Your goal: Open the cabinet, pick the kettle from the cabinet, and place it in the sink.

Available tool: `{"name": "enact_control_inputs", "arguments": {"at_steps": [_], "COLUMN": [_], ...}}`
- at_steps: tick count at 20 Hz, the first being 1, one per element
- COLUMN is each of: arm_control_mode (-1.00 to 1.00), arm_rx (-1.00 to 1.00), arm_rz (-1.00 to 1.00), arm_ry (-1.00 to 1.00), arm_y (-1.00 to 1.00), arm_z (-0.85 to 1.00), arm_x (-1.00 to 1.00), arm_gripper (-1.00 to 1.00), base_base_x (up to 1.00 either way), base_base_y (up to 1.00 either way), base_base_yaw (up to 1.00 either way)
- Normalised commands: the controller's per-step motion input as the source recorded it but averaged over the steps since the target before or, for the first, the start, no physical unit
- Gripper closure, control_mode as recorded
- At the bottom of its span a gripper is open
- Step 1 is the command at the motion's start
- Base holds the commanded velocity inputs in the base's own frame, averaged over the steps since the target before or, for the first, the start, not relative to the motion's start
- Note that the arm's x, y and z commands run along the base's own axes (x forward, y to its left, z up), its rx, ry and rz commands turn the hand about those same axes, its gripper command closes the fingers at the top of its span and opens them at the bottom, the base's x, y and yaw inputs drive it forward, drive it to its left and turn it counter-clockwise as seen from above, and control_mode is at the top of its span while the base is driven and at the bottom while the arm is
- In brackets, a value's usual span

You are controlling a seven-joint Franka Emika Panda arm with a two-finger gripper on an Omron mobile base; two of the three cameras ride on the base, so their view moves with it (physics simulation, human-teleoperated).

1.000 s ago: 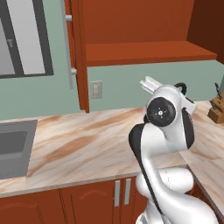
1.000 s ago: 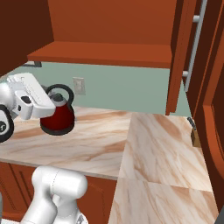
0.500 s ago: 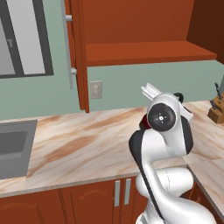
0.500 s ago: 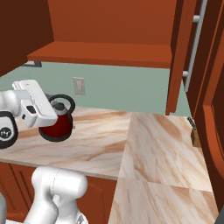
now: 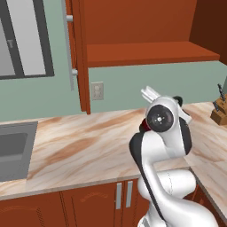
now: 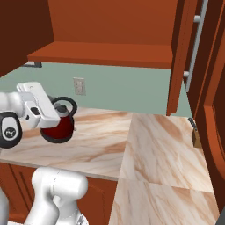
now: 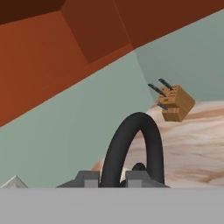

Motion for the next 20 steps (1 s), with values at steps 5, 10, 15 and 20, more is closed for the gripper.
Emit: {"name": "enact_control_inputs", "arguments": {"at_steps": [5,10,15,20], "arm_control_mode": [-1.00,-1.00,-1.00,-1.00], "arm_rx": [-0.08,-0.14,-0.02,0.00], "arm_rz": [0.00,0.00,0.00,0.00], "arm_ry": [0.00,0.00,0.00,0.00], "arm_y": [0.00,0.04,0.01,0.00], "arm_z": [-0.13,-0.12,-0.02,0.00], "arm_x": [0.18,0.13,0.02,0.00], "arm_gripper": [1.00,1.00,1.00,1.00], "base_base_x": [0.00,0.00,0.00,0.00], "base_base_y": [0.00,0.00,0.00,0.00], "base_base_yaw": [0.00,0.00,0.00,0.00]}}
